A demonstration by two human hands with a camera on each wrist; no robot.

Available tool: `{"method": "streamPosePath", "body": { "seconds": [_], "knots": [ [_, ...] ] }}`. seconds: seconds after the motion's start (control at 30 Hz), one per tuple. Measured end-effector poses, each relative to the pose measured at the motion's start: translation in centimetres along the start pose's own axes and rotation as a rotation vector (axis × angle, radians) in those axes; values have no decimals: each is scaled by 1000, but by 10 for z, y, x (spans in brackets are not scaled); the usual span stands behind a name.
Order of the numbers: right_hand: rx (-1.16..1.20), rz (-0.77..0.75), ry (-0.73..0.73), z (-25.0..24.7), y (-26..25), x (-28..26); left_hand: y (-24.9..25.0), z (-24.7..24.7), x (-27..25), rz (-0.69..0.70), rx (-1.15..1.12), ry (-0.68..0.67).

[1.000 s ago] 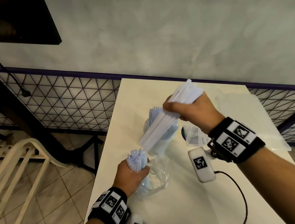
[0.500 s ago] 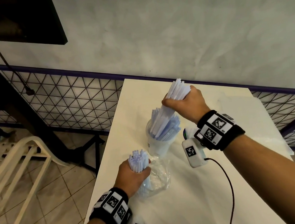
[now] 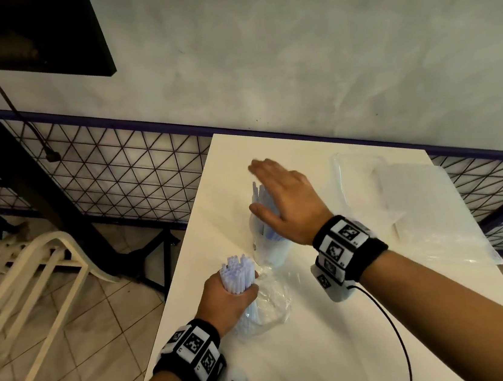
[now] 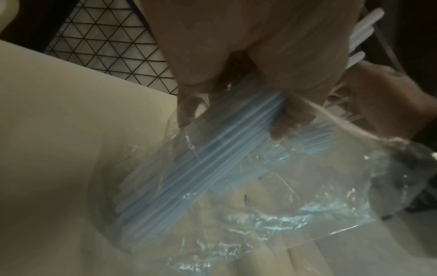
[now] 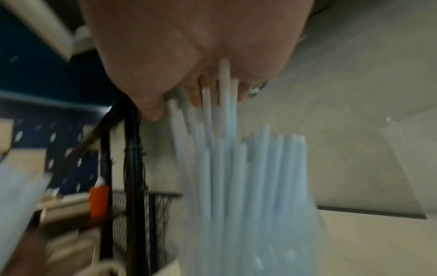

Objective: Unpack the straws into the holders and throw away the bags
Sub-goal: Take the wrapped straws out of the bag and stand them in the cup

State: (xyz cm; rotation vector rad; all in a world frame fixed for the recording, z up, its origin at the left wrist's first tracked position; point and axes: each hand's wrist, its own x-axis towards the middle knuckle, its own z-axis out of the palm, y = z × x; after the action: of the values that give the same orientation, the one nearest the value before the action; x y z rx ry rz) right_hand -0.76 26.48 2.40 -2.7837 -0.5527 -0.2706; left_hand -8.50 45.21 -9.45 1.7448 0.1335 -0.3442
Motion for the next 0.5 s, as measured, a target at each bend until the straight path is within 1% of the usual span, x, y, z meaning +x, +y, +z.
{"method": "streamPosePath", "body": {
  "seconds": [0.07, 0.13, 0.3, 0.4, 0.43, 0.5],
  "knots": [
    [-75, -24, -115, 16, 2, -8, 0, 0, 0, 4, 1, 2],
    [-125, -34, -161, 28, 4, -13, 0, 1, 0, 1, 1, 6],
    [-146, -18, -77, 27, 5, -11, -2, 0, -1, -1, -22, -2],
    [-215, -43, -170, 28, 4, -13, -3, 0, 0, 4, -14, -1],
    [-206, -33, -171, 27, 3, -14, -3, 0, 0, 5, -12, -3],
    [-155, -27, -92, 22, 1, -14, -4, 0, 0, 8, -12, -12]
  ]
}}
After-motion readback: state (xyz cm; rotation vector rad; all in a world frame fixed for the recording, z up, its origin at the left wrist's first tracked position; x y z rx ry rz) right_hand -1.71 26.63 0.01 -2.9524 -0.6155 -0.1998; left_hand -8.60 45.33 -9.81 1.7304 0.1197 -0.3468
